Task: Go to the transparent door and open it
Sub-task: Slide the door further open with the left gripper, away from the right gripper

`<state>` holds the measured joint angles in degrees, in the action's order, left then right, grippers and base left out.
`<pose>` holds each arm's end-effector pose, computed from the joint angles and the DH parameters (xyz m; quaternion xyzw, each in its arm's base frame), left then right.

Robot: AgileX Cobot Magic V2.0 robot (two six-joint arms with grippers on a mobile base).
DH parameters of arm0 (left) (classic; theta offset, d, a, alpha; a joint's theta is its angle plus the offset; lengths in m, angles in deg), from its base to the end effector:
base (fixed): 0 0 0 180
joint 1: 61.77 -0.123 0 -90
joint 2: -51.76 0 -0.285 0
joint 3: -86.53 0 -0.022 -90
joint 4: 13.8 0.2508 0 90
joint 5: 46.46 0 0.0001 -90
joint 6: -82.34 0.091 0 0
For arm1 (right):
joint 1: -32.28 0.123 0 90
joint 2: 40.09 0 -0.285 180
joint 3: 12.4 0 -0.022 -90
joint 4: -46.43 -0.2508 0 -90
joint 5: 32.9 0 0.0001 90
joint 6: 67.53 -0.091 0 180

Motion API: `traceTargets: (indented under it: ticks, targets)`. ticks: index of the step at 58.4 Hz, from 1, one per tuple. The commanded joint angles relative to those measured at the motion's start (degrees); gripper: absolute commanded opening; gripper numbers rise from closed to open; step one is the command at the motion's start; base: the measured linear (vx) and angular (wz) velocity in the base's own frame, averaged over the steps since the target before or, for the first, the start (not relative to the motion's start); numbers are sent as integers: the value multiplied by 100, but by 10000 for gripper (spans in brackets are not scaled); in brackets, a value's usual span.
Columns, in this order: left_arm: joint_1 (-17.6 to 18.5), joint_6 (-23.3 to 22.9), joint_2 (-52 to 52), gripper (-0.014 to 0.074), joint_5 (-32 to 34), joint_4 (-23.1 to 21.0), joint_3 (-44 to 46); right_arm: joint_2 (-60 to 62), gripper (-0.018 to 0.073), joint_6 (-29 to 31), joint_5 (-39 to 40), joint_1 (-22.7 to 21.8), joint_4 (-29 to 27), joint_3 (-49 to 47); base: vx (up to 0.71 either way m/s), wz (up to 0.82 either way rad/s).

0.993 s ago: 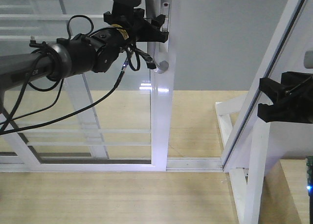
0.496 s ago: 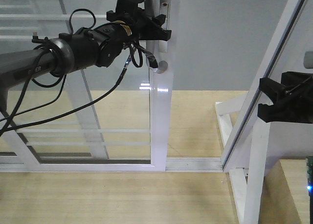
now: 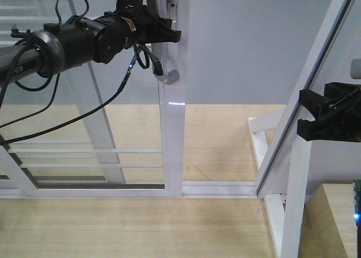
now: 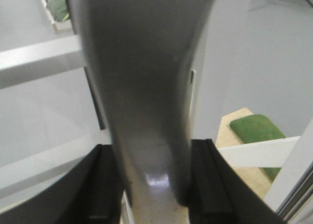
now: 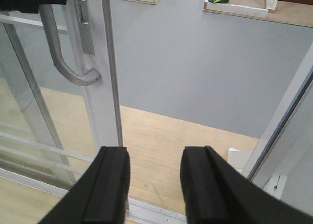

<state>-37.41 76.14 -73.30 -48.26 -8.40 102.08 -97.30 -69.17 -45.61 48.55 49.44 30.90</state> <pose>0.4485 -0.2028 0.2601 0.1677 0.8084 -0.1217 0.5509 0.1729 0.0494 0.3025 -0.1243 0.8255 0.0669 0.5464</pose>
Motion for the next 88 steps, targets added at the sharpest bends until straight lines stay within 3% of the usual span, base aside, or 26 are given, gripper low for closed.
traceTargets:
  ticks: [1, 16, 27, 66, 88]
  targets:
    - [-268, -39, 363, 426, 180, -50, 165, 43, 344, 13, 421, -24, 52, -170, 0, 0]
    - [-445, 32, 414, 434, -253, -30, 147, 43, 344, 13, 440, -24, 53, -170, 0, 0]
    - [-642, 488, 628, 434, -448, 14, 146, 43, 344, 13, 436, -24, 53, -170, 0, 0]
    - [-1578, 619, 1222, 434, -1191, 10, 146, 43, 344, 13, 436, -24, 53, -170, 0, 0]
    - [-1693, 619, 1652, 434, -1440, -2, -228, 43, 344, 13, 436, -24, 53, -170, 0, 0]
